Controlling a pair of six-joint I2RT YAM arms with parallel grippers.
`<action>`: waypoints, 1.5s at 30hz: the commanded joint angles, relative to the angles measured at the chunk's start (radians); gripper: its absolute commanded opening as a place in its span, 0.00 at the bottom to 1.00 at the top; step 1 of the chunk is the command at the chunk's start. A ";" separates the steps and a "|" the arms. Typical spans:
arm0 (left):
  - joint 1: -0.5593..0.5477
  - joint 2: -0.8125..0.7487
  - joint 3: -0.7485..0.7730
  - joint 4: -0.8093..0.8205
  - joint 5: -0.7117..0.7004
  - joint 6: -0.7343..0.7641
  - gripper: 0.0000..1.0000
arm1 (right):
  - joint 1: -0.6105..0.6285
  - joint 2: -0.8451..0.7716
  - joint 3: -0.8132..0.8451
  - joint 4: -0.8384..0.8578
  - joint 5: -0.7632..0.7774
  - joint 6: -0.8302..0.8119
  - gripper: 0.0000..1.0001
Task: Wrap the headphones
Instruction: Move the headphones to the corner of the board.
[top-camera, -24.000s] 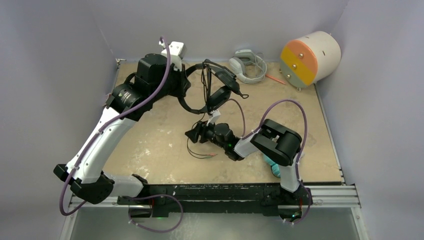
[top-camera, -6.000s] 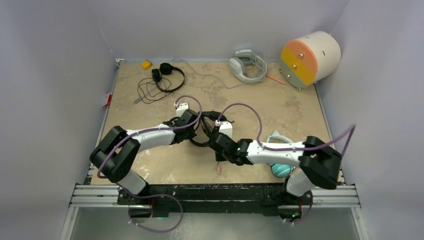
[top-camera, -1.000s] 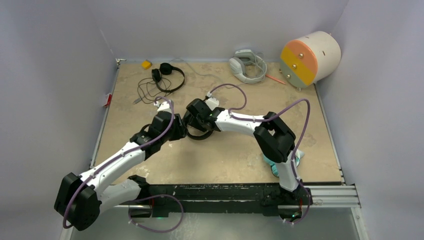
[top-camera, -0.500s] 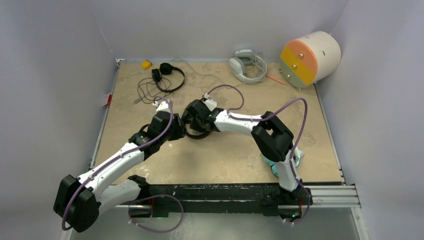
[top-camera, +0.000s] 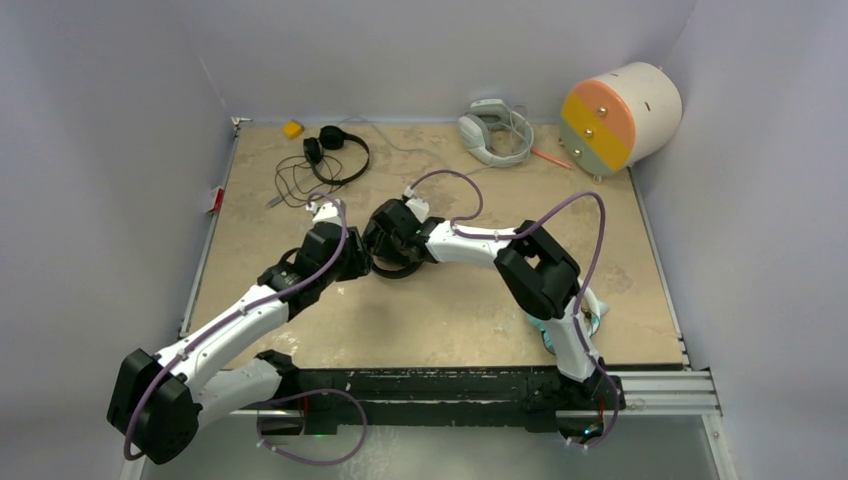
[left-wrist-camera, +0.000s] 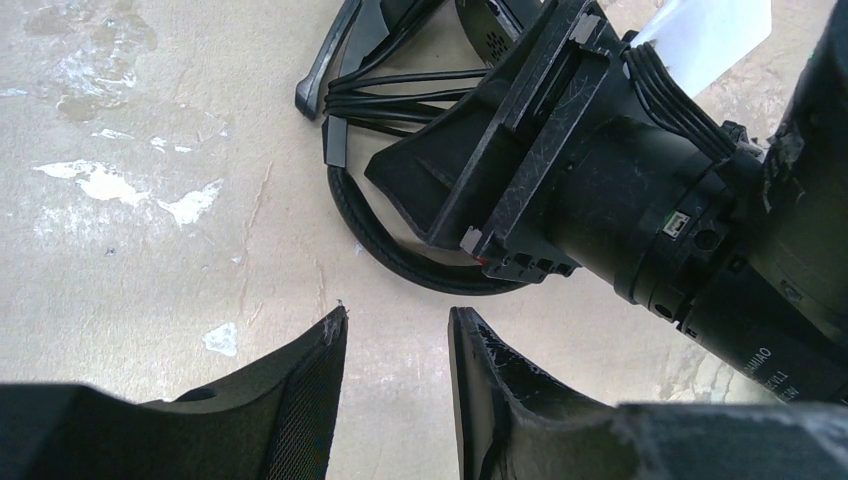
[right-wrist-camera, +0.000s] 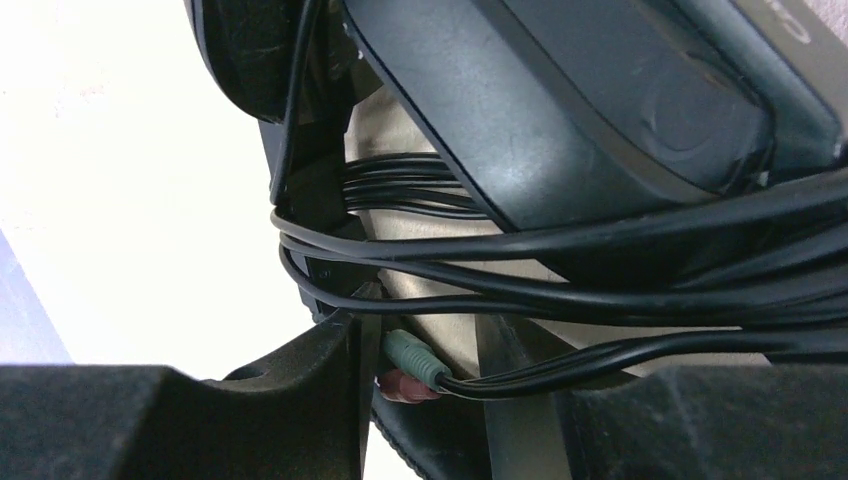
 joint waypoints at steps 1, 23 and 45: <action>0.004 -0.035 0.038 0.002 -0.020 0.002 0.40 | -0.001 -0.070 -0.014 0.030 0.013 -0.057 0.45; 0.004 -0.160 0.096 -0.116 -0.143 -0.022 0.40 | 0.023 -0.221 0.013 0.080 -0.217 -0.214 0.64; 0.004 -0.207 0.098 -0.168 -0.176 -0.047 0.43 | 0.015 -0.276 0.002 0.134 -0.491 -0.405 0.67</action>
